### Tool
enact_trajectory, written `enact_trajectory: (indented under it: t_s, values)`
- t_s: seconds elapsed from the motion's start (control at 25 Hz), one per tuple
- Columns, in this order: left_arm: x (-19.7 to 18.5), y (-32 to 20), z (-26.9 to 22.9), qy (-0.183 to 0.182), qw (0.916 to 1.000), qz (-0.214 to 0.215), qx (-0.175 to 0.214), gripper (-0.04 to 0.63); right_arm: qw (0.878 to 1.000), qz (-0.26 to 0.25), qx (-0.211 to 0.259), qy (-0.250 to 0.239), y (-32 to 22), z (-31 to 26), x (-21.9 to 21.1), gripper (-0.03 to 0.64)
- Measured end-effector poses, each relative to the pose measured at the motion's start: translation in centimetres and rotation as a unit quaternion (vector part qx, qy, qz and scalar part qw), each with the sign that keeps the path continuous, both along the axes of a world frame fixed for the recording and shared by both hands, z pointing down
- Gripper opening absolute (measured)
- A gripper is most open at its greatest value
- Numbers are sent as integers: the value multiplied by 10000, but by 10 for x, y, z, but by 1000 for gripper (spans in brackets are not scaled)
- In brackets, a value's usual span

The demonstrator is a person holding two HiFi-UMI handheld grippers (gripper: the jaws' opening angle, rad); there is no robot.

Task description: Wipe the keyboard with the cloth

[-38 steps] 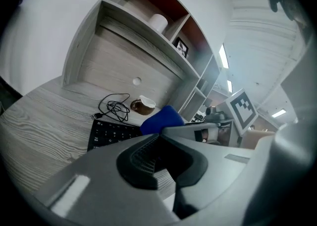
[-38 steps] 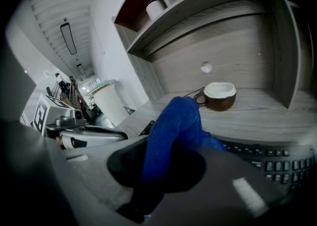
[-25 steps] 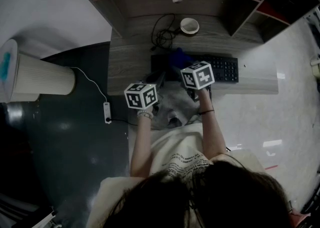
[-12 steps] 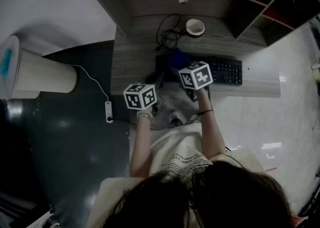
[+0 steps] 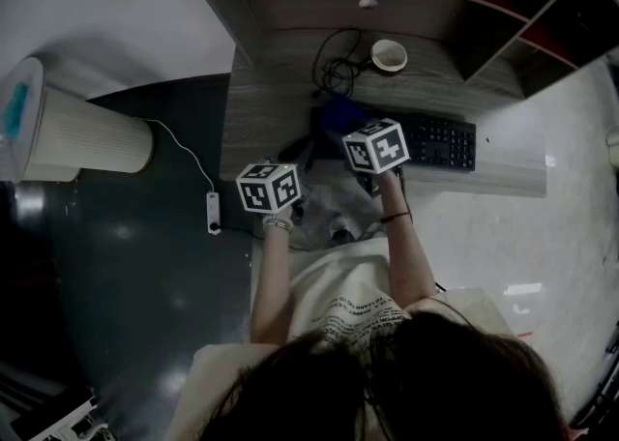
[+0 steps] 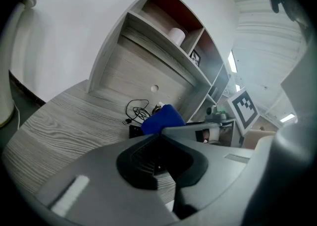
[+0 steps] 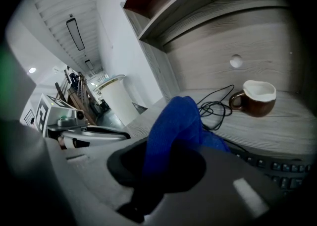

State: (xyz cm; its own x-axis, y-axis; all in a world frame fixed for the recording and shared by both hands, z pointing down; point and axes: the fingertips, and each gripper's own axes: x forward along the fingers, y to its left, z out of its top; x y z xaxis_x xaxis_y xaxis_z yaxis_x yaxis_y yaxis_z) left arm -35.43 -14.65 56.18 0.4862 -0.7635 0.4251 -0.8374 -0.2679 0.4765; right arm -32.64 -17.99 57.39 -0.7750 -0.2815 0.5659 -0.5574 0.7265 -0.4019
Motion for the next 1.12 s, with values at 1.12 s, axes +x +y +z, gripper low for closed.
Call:
enact_trajectory:
  t_s: [1.12]
  values:
    - [-29,12,-6,-189,9985,-514,15,3,9980,-557,-123,-280,20,-2,-42,60]
